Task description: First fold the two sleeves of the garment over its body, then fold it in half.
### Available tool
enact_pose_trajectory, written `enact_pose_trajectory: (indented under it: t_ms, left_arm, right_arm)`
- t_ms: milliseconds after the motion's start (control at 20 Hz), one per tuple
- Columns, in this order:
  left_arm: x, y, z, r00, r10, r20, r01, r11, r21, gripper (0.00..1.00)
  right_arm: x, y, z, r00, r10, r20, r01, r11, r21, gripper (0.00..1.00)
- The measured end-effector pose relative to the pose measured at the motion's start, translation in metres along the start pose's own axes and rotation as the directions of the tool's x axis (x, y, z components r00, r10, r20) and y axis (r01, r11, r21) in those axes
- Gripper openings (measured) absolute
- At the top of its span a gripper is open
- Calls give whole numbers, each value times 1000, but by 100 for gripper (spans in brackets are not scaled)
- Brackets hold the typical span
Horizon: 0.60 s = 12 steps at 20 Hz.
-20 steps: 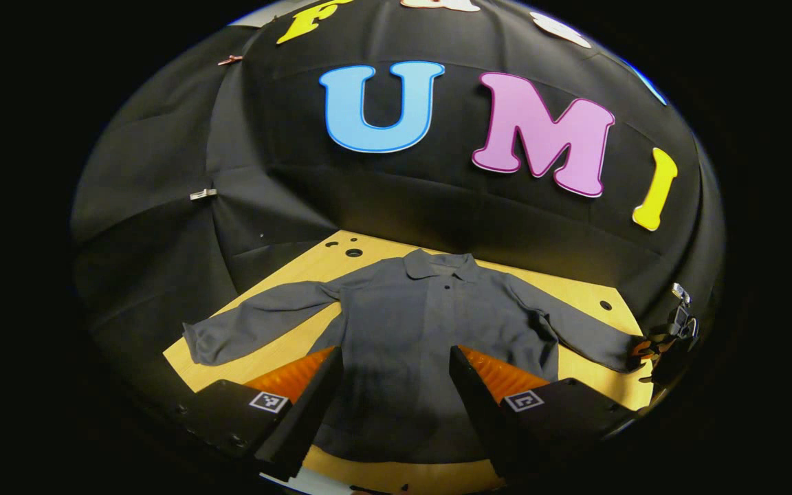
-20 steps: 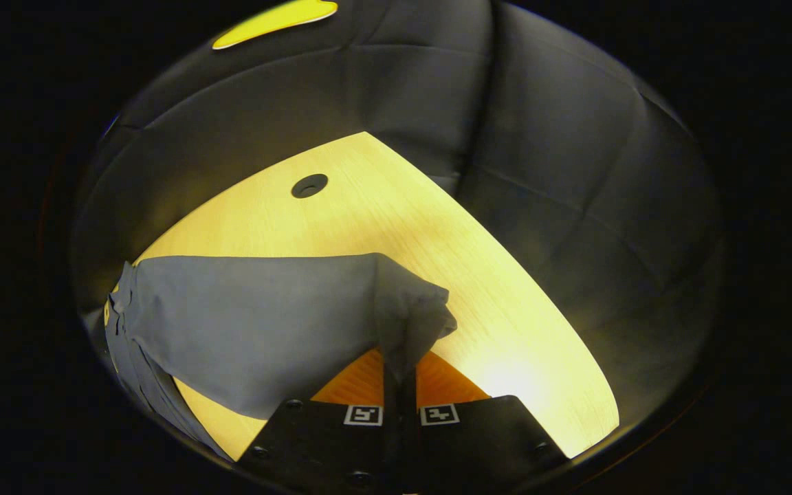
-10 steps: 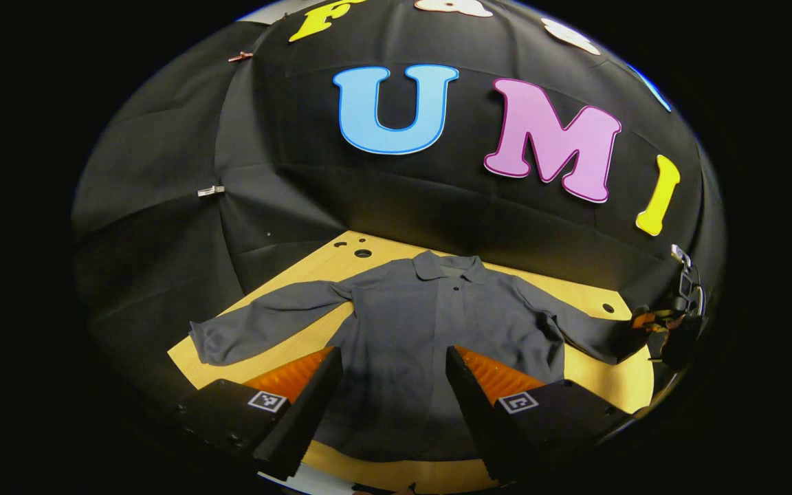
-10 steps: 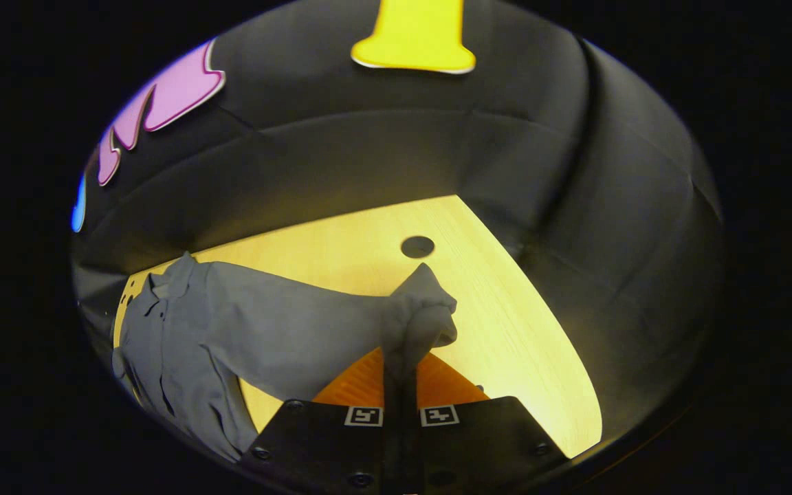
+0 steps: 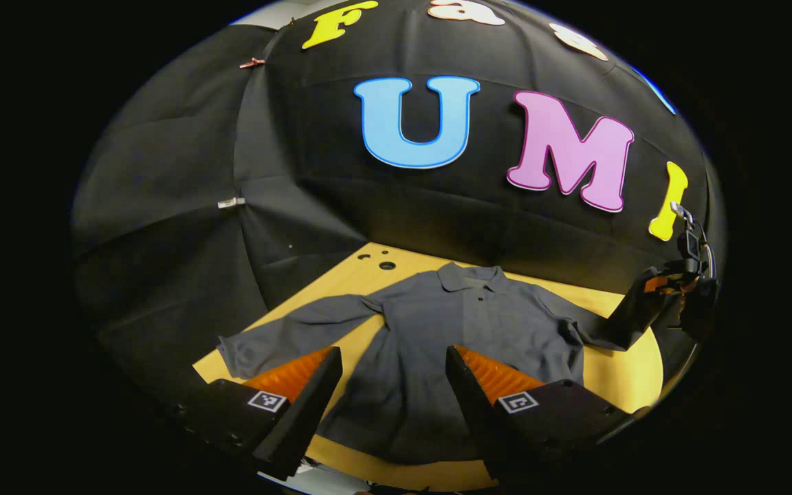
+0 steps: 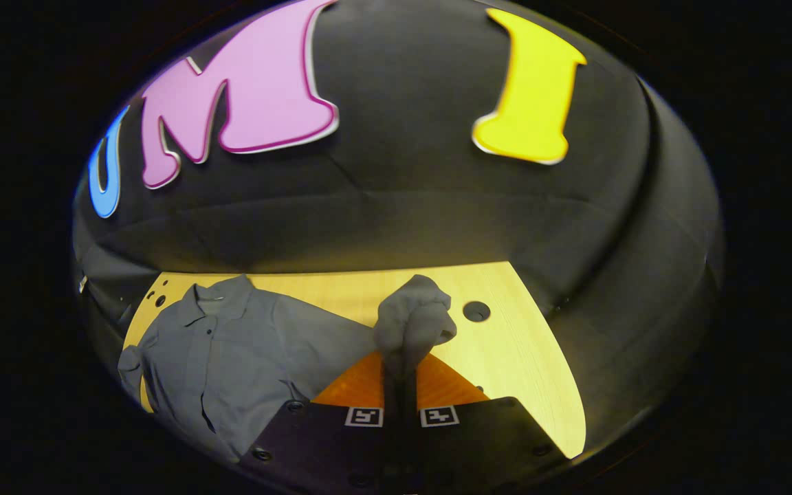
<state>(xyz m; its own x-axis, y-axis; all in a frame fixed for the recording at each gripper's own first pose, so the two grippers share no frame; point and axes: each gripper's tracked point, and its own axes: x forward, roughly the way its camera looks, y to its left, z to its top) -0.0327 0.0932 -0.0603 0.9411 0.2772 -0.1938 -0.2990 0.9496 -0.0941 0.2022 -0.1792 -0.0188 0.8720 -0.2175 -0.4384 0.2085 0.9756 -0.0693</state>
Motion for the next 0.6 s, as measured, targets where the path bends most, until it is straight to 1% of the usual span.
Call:
enact_pose_trajectory:
  t_ms: [150,300,400,600]
  left_arm:
    - [3,15,8,1000,19,18,-19,1000,-6,96]
    - [8,35,7,999,52,12,-52,999,-13,96]
    - [10,46,7,997,75,10,-75,997,-15,96]
    - [11,66,3,995,102,8,-101,994,-47,96]
  right_arm:
    - [2,33,30,998,22,51,-18,998,-62,5]
    - [5,83,49,995,80,62,-73,993,-95,5]
    - [10,120,55,991,117,65,-108,986,-130,5]
    - [16,198,52,978,206,31,-197,965,-175,5]
